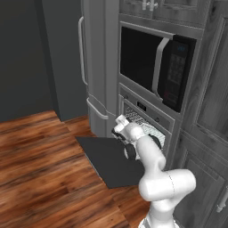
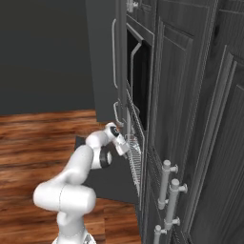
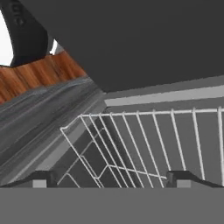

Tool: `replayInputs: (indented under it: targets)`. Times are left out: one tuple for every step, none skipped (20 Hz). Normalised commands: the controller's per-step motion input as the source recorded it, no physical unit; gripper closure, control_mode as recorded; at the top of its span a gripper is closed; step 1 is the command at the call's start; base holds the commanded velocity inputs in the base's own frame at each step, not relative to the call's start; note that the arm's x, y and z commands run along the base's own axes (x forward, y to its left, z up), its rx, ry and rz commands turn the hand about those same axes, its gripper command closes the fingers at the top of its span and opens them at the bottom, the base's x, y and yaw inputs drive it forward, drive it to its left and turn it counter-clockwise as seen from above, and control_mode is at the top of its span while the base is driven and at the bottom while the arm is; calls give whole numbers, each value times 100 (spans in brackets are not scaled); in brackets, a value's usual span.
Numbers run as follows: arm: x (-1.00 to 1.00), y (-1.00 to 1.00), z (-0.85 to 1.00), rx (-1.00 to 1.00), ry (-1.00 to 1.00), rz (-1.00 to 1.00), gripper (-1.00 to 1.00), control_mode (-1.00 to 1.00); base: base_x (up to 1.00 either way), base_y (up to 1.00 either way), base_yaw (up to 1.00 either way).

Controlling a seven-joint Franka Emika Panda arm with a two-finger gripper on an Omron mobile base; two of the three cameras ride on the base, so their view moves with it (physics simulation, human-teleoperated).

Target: Take the baked cake out of the oven and place it on the plate for cooling. Then close the oven door.

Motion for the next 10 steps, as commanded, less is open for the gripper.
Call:
replayInputs:
  targets:
    - [-100,100,73,0,13,24,-100,-100,0,0,0]
    - [-100,100,56,0,10,24,-100,-100,0,0,0]
    - [-100,100,46,0,7,20,-100,-100,0,0,0]
    - [-100,100,47,0,7,16,-100,-100,0,0,0]
    - [-100,100,34,0,7,12,-100,-100,0,0,0]
    - [-100,100,34,0,2,8,-100,-100,0,0,0]
    - [-100,93,33,0,3,3,-100,-100,0,0,0]
    - [-100,86,30,0,4,0,-100,-100,0,0,0]
    - [-100,84,24,0,4,0,-100,-100,0,0,0]
    - [-100,72,15,0,7,0,-100,-100,0,0,0]
